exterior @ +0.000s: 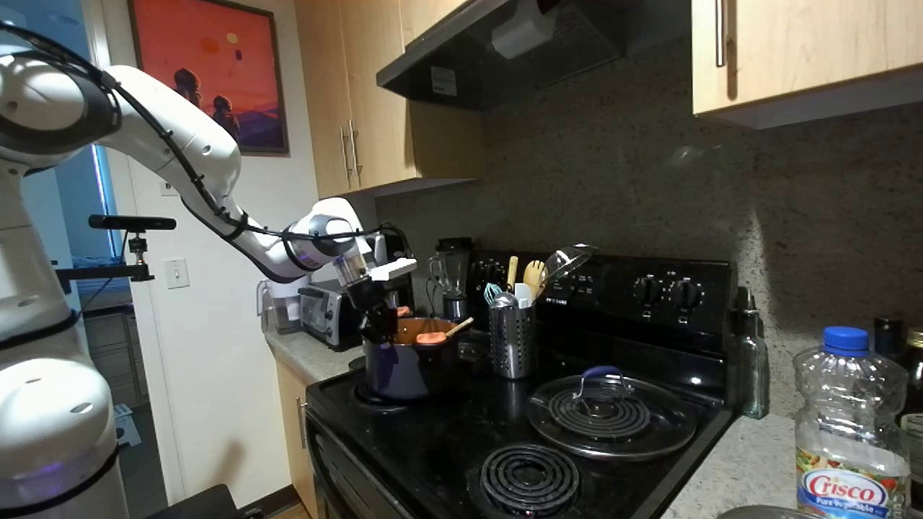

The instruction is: Move the pot from the left plate to the right plate

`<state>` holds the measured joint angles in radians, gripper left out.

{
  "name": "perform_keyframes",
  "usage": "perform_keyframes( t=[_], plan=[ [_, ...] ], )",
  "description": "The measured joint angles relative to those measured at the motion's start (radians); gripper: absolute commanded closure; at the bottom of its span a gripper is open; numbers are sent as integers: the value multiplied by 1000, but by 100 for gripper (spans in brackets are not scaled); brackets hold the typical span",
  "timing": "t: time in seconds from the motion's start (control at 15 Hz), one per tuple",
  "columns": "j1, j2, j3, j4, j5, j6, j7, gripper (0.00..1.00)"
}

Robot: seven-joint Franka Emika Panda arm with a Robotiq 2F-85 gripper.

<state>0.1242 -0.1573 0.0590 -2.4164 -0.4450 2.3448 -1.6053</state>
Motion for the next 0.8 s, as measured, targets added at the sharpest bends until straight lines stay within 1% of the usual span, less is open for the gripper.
perform_keyframes(
  t=[0.8],
  plan=[
    [-18, -72, -17, -71, -1, 0, 2, 95]
  ],
)
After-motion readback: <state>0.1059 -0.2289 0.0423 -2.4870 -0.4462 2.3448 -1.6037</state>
